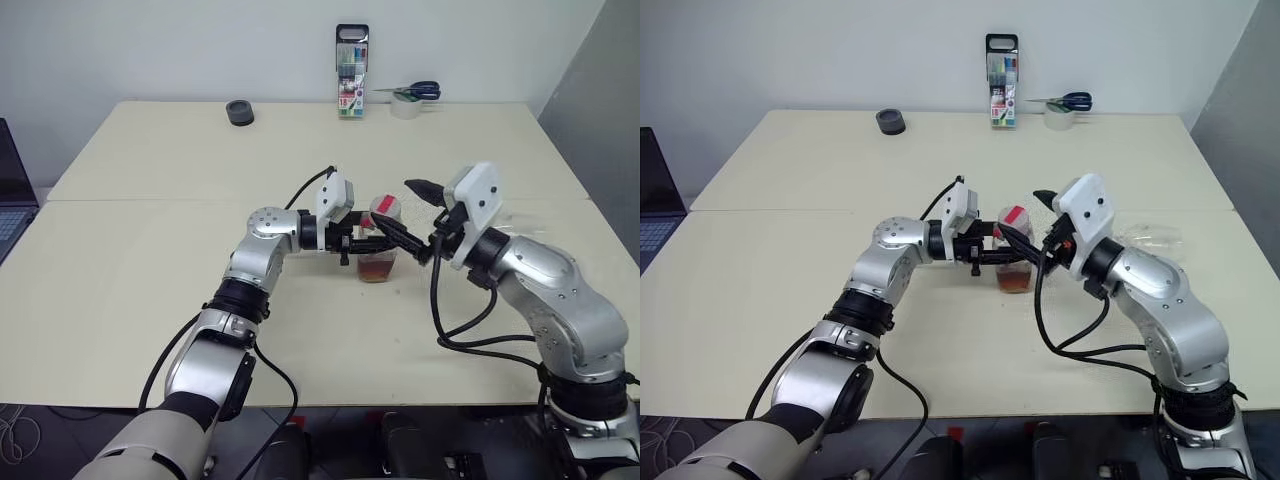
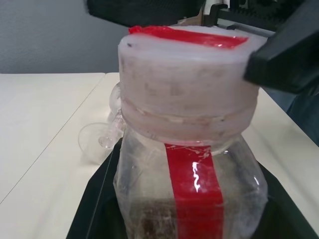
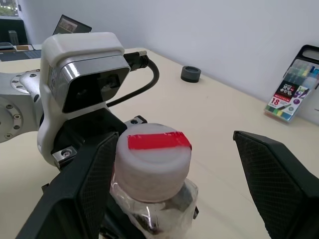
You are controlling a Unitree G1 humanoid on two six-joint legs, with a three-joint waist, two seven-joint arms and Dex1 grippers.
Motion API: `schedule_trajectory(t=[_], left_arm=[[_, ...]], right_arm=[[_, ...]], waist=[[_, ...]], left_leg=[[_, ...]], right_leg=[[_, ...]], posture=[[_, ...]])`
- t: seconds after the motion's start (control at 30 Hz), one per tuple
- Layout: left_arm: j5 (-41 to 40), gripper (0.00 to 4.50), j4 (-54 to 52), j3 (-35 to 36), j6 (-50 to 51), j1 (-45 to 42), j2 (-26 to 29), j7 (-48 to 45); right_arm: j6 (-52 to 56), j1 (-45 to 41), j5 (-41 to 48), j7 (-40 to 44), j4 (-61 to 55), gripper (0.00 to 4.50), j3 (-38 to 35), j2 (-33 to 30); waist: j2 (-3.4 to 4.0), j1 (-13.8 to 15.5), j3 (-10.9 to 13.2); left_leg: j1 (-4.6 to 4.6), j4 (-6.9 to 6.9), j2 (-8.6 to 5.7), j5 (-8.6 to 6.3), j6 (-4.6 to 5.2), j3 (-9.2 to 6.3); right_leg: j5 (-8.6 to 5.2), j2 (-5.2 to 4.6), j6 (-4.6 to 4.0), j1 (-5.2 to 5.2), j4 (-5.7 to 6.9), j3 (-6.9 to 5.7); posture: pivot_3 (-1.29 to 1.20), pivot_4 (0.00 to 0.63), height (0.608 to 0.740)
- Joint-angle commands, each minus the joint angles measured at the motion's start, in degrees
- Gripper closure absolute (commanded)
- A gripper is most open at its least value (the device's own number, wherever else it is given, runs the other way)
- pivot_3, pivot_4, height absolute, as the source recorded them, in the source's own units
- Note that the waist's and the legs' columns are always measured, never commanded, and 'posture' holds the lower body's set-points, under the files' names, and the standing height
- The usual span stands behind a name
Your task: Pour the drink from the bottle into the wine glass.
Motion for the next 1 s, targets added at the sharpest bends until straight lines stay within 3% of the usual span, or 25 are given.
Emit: schedule_trajectory(t=[0.03,0.4,0.7,1.0], left_arm=[[-0.7,2.7,-1.2,1.2,-1.3,-1.0,0.6,-0.7],[-2.2,2.7,0.3,2.2,1.1,-2.6,1.0,-2.2],[-2.0,2.7,1.3,2.5,1.7,-4.1,0.9,-5.1],[-1.5,2.7,0.3,2.2,2.1,-3.7,1.0,-5.8]], right_arm=[[1.5,0.0,1.0,-1.3,-2.0,0.59,-4.8,-1.7],[9.7,-0.5,14.3,0.4,-9.1,0.59,-7.7,-4.3],[5.0,-4.0,6.7,-5.8,-5.0,0.59,1.5,0.1],[1.6,-5.5,2.4,-6.6,-1.1,0.59,3.0,2.7]], waist=[[0.0,0.0,0.0],[0.0,0.0,0.0],[0.0,0.0,0.0],[0.0,0.0,0.0]], left_leg=[[0.0,0.0,0.0,0.0,0.0,0.01],[0.0,0.0,0.01,-0.08,0.15,0.0],[0.0,0.01,0.0,-0.08,0.15,-0.01],[-0.01,0.0,0.0,0.02,-0.03,0.0]], right_leg=[[0.0,0.0,0.0,0.0,0.0,0.01],[0.0,0.01,0.0,0.0,0.0,-0.01],[0.0,0.01,0.0,0.01,-0.01,-0.01],[0.0,0.0,0.0,0.01,-0.01,-0.01]], posture=[[0.0,0.15,0.74],[0.0,0.15,0.74],[0.0,0.15,0.74],[0.0,0.15,0.74]])
